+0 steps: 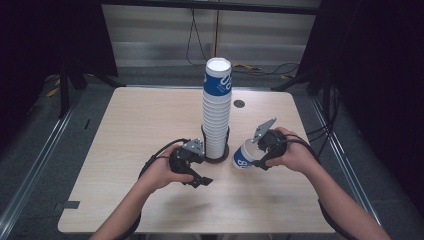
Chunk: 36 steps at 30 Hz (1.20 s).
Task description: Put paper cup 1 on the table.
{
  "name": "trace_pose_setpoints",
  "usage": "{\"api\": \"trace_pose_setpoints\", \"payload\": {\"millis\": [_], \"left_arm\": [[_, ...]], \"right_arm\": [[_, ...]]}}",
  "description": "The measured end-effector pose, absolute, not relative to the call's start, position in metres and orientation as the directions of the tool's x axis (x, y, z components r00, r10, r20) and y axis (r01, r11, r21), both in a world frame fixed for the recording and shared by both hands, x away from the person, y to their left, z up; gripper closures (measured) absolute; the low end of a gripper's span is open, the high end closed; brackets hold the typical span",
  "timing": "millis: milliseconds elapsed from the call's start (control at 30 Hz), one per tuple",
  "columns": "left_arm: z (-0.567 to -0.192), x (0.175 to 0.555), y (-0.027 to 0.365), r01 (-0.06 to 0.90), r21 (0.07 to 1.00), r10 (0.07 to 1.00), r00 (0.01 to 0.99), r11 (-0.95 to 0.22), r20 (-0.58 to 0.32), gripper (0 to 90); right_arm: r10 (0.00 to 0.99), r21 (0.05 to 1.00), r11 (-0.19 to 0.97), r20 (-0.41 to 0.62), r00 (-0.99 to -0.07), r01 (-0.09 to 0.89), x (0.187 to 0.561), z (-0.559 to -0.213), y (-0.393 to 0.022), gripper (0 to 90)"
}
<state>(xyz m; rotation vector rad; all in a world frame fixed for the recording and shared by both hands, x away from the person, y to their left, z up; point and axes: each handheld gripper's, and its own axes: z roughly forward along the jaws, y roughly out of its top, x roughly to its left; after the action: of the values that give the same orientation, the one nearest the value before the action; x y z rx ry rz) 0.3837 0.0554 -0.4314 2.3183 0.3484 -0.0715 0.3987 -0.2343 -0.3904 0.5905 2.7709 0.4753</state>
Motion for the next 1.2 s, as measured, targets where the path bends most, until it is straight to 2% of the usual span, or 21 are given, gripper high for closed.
{"api": "trace_pose_setpoints", "payload": {"millis": [533, 700, 1200], "left_arm": [[-0.445, 0.382, 0.064, 0.291, 0.68, 0.251, 0.955, -0.673, -0.16, 18.2], [-0.448, 0.381, 0.067, 0.296, 0.689, 0.251, 0.953, -0.662, -0.169, 18.2], [-0.449, 0.382, 0.073, 0.304, 0.683, 0.253, 0.951, -0.664, -0.177, 18.2]], "right_arm": [[0.479, 0.273, 0.866, -0.215, -0.851, 0.418, 0.416, -0.392, -0.238, 19.9], [0.462, 0.239, 0.88, -0.224, -0.858, 0.411, 0.42, -0.394, -0.237, 19.4], [0.511, 0.236, 0.855, -0.228, -0.829, 0.463, 0.432, -0.394, -0.238, 18.5]]}}
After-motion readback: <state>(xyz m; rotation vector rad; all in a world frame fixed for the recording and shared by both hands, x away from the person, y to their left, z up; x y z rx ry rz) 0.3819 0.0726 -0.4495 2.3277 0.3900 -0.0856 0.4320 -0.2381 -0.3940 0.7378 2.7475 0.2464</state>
